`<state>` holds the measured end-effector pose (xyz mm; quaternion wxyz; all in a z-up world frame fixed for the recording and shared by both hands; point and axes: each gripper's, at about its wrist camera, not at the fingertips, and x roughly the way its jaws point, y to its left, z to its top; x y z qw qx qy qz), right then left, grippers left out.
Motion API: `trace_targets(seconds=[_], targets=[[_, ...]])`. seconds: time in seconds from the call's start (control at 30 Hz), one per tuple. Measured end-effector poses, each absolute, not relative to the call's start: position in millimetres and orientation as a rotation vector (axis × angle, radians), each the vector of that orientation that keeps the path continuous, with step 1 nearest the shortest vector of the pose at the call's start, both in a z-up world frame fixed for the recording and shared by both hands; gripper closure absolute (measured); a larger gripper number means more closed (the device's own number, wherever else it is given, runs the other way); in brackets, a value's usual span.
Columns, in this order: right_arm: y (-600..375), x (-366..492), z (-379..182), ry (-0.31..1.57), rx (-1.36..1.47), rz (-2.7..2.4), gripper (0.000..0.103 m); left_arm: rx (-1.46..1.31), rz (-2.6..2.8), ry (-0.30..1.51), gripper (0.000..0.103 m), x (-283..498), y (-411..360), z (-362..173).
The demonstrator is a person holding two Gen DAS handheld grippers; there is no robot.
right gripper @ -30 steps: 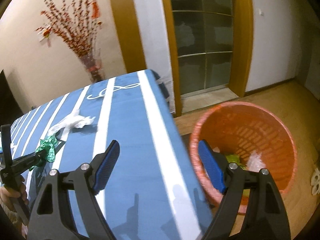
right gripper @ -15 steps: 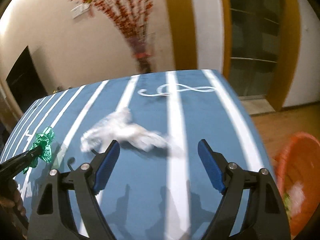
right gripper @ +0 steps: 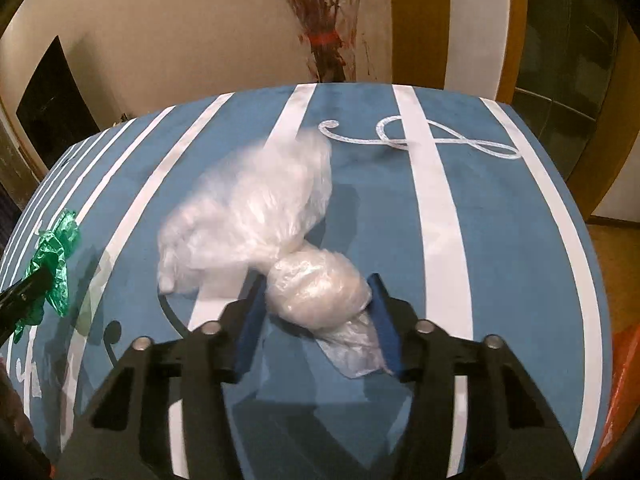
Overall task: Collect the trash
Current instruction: 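Grasp the clear knotted bag with the right gripper while the left holds the green bag, then lift both bags and carry them over the orange basket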
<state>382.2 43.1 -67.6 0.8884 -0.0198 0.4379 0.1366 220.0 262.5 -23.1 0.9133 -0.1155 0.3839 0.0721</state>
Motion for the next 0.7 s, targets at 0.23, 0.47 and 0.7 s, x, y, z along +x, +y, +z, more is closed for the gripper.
trace_targets(seconds=[0.23,0.47,0.7], targets=[[18,361,-55,0.876,0.010,0.253,0.071,-0.222,0.117,0.789,0.073,218,246,-19],[-28,321,-25,0.793,0.064,0.178,0.071,-0.216,0.056,0.770,0.073,213,213,-9],[-77,273,1,0.693,0.139,0.070,0.071,-0.193,-0.039,0.725,0.073,202,158,8]])
